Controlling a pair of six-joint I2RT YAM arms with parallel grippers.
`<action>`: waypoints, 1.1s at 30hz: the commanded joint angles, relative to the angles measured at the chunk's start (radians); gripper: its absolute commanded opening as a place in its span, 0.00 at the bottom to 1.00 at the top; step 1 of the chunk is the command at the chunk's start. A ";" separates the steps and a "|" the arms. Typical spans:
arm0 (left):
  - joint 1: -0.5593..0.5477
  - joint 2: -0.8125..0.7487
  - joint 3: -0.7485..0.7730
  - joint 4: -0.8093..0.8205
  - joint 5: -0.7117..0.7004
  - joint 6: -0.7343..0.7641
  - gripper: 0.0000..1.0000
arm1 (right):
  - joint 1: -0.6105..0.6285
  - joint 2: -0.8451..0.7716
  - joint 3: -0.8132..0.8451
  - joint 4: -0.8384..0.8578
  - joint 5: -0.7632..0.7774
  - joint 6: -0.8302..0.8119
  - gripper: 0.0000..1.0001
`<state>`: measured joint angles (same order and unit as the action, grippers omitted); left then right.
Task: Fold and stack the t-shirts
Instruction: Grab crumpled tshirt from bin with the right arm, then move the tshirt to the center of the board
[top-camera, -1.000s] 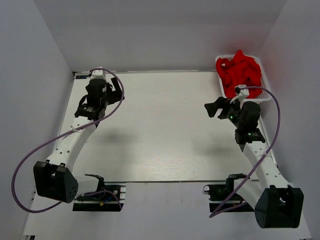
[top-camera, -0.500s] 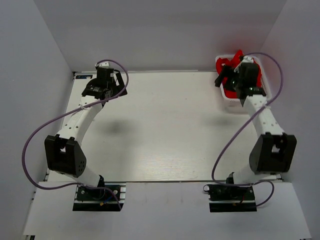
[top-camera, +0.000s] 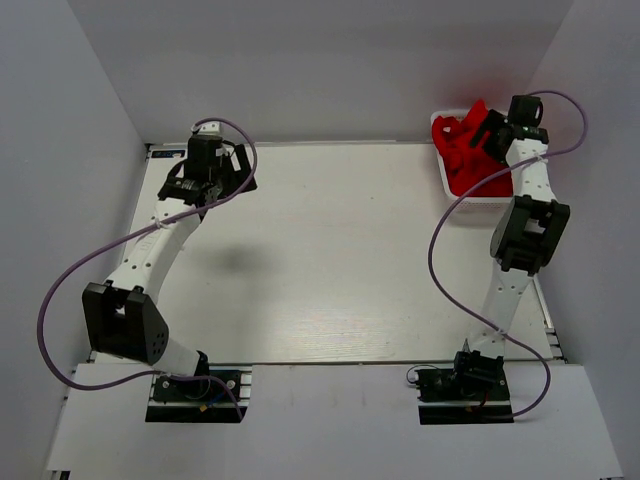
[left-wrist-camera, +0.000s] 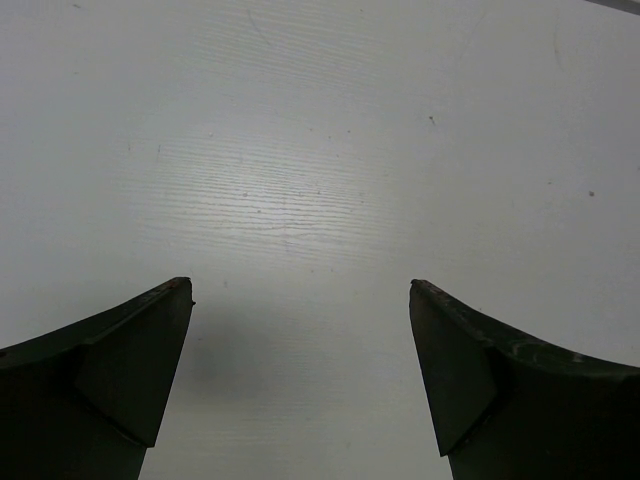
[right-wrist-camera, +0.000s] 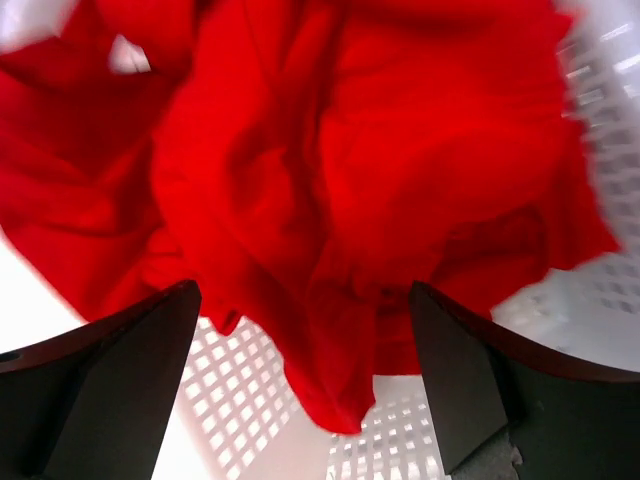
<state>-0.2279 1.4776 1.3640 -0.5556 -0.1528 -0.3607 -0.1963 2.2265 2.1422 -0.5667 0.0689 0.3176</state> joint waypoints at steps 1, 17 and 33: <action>0.004 -0.034 -0.034 0.002 0.050 0.005 1.00 | 0.011 0.039 0.041 0.037 -0.115 -0.023 0.90; 0.004 -0.187 -0.157 0.043 0.174 -0.037 1.00 | 0.018 -0.243 -0.018 0.156 0.049 -0.058 0.00; 0.004 -0.231 -0.089 -0.003 0.314 -0.037 1.00 | 0.083 -0.518 0.130 0.673 -0.876 0.299 0.00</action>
<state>-0.2279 1.2972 1.2240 -0.5404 0.1196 -0.3935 -0.1444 1.7134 2.2555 -0.1867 -0.4847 0.4267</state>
